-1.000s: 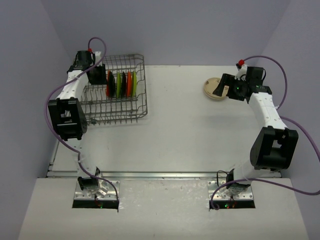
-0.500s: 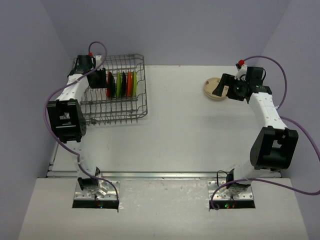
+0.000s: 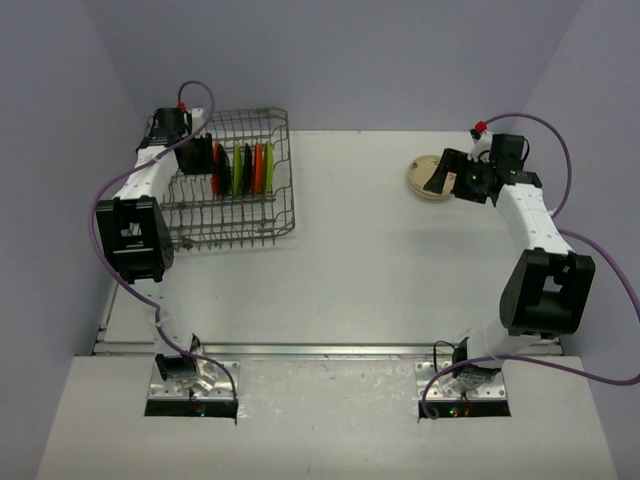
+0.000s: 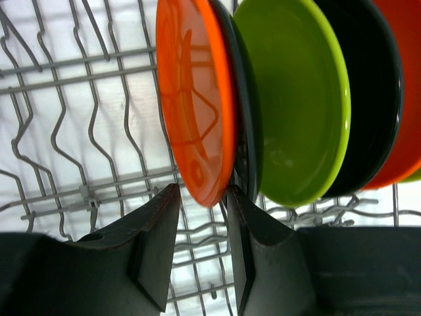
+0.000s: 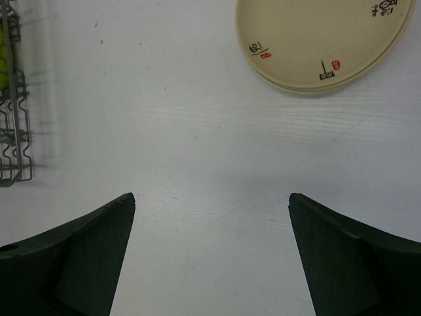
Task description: Unload the plates from the dish rack
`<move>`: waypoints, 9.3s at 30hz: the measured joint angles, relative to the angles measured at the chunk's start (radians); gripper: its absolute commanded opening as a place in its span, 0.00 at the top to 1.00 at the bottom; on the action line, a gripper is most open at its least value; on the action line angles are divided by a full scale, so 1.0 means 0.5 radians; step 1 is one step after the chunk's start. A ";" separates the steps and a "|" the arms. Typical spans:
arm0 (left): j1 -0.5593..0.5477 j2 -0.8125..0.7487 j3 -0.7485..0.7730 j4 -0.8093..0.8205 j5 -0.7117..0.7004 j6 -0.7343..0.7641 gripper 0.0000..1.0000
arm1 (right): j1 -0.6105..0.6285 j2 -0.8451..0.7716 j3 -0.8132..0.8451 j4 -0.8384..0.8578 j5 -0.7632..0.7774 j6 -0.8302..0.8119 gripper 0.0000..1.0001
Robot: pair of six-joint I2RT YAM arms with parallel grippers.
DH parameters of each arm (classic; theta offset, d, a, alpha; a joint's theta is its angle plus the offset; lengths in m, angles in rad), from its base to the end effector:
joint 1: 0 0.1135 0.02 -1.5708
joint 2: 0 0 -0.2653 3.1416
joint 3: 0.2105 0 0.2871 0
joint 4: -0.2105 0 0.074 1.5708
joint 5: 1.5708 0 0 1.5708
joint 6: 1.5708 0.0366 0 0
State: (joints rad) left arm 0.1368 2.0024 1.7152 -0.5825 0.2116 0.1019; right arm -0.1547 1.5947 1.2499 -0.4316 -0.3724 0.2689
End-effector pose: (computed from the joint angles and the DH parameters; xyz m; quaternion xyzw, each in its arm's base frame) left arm 0.4845 0.0589 0.2486 0.0200 0.9344 -0.0578 0.3509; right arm 0.3854 -0.0466 0.2645 0.1205 0.9010 0.1921 0.3698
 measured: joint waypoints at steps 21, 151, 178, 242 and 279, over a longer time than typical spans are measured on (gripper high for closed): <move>-0.059 0.127 0.127 0.141 -0.098 -0.036 0.96 | 0.000 0.008 0.000 0.001 -0.045 0.020 0.01; -0.453 -0.784 -0.583 0.246 -0.400 0.046 0.00 | 0.027 1.029 0.452 -0.218 -0.514 0.303 1.00; -0.389 -0.605 -0.419 0.199 -0.444 -0.057 0.45 | 0.002 0.963 0.128 -0.412 -0.449 -0.085 0.45; -1.381 -1.658 -1.668 0.874 -0.317 1.777 1.00 | 0.090 0.180 0.130 -0.445 -0.854 0.039 0.22; -2.275 -1.959 -2.320 1.326 -0.973 2.853 0.00 | 0.732 0.179 -0.130 -0.349 -0.840 0.009 1.00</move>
State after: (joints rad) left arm -1.0007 1.0229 0.5553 0.0805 -0.2749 1.5285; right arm 0.2114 1.6844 1.1847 -0.6059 -0.7922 0.2733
